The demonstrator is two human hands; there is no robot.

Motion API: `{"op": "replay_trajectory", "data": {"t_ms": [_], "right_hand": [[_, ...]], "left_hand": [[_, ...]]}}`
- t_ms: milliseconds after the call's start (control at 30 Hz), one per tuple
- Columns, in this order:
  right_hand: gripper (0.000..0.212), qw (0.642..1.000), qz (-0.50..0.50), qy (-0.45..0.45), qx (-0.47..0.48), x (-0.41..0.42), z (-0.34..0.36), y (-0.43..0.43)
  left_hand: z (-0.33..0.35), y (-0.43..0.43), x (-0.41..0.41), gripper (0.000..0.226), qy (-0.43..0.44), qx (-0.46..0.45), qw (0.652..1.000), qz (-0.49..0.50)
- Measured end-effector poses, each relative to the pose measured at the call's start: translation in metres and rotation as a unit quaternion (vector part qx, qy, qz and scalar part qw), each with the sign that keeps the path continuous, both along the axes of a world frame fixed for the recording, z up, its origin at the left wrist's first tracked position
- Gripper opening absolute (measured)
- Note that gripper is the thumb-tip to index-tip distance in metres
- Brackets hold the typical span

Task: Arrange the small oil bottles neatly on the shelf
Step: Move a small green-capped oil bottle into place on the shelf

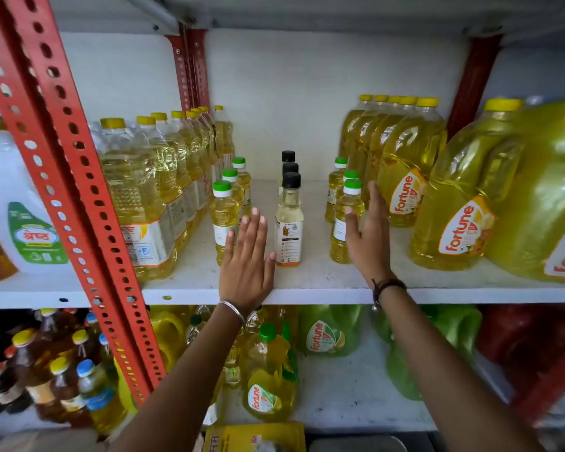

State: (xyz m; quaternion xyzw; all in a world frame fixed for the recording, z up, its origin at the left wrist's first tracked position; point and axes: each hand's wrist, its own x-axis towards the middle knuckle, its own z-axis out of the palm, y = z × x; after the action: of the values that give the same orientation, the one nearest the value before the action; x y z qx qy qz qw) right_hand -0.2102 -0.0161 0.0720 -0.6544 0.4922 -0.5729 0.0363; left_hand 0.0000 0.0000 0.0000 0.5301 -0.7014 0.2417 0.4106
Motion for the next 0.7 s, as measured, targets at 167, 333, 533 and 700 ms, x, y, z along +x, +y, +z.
{"op": "replay_trajectory", "data": {"t_ms": [167,333,533,700], "right_hand": [[0.049,0.987,0.065,-0.136,0.058,-0.007,0.013,-0.017],[0.042,0.980,0.077,-0.168,0.077,-0.013,0.019,-0.023],[0.036,0.990,0.025,-0.115,0.076,-0.022,0.026,-0.031],[0.036,0.985,0.032,-0.135,0.102,-0.023,0.027,-0.033]], "left_hand": [[0.000,0.000,-0.001,0.062,-0.003,0.004,1.000,0.023],[-0.002,-0.001,0.000,0.062,-0.014,0.002,1.000,0.026],[0.000,0.002,-0.002,0.061,-0.007,0.012,1.000,0.020],[0.001,0.003,-0.002,0.060,-0.006,0.016,1.000,0.023]]}}
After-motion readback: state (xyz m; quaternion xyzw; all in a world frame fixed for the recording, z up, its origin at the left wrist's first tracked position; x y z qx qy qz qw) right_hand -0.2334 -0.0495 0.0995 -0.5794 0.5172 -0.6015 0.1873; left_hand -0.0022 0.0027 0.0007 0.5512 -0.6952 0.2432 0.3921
